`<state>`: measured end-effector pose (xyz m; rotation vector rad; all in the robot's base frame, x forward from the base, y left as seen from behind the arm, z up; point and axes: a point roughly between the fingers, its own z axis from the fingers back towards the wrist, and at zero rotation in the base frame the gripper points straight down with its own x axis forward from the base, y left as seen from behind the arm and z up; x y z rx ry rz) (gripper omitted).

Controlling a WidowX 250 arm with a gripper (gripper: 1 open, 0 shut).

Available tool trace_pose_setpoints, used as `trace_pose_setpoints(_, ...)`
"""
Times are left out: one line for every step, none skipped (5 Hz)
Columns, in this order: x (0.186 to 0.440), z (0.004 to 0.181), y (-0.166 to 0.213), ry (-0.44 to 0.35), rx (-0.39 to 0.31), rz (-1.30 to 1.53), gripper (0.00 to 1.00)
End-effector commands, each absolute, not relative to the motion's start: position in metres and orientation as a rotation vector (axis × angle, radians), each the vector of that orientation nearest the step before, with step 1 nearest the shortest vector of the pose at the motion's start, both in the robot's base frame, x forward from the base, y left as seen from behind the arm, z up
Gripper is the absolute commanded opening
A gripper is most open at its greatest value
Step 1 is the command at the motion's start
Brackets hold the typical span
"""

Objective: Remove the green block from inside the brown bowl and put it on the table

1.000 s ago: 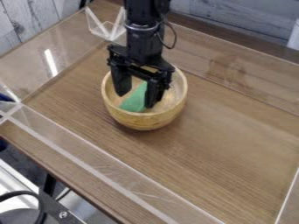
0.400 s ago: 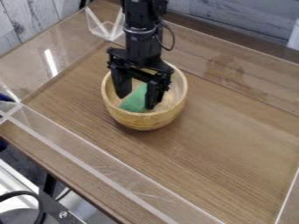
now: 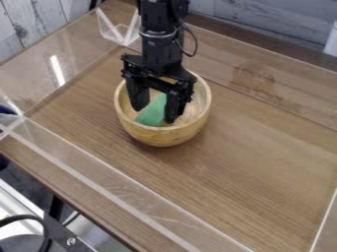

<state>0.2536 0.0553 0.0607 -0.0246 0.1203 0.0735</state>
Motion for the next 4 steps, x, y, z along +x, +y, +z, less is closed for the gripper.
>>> trace_pose_setpoints(0.2583,0.0727,0.0583,0.072,-0.022,0.083,1.0)
trace_pose_setpoints(0.2582,0.0747,0.0578,0.067,-0.026,0.083,1.0)
trace_pose_setpoints(0.2582,0.0766,0.0576,0.062,-0.029,0.084,1.0)
trace_pose_setpoints(0.258,0.0793,0.0575,0.056,-0.032,0.085,1.0)
